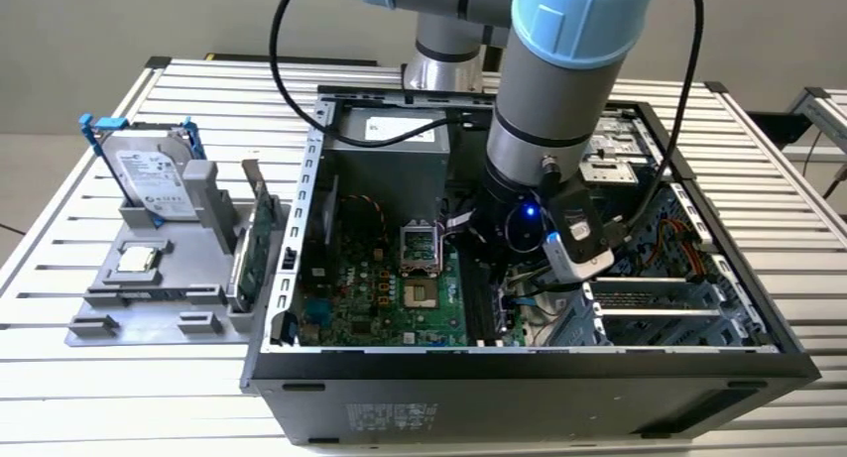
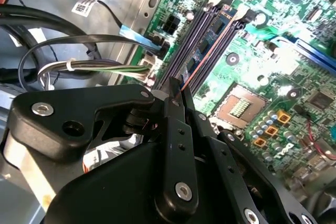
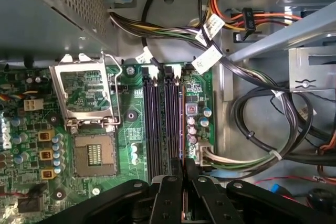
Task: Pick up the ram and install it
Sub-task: 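Insert the ram into the slot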
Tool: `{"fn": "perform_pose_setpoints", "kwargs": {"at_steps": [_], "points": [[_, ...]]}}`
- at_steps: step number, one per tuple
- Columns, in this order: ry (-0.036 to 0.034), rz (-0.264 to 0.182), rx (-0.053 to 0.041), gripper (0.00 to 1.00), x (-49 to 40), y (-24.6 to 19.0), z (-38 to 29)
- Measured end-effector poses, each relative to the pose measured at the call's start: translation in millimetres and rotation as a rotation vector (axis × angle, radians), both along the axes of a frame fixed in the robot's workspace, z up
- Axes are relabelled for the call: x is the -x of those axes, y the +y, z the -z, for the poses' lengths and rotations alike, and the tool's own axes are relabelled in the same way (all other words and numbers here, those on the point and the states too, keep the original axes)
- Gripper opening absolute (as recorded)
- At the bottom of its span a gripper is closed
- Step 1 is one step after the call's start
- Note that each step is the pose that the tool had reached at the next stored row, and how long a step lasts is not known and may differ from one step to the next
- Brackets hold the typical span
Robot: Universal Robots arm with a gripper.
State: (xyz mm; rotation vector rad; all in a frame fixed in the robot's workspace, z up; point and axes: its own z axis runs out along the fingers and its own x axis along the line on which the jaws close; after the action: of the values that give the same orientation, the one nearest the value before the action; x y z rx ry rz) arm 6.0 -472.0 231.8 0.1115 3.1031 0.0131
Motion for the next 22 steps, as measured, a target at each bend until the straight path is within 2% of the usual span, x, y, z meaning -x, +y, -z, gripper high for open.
{"fn": "perform_pose_setpoints", "kwargs": {"at_steps": [7,22], "points": [[-0.0001,-0.001,-0.0003,0.0,-0.4,5.7,5.4],[-0.0001,-0.017,-0.0003,0.0,-0.2,5.7,8.6]]}}
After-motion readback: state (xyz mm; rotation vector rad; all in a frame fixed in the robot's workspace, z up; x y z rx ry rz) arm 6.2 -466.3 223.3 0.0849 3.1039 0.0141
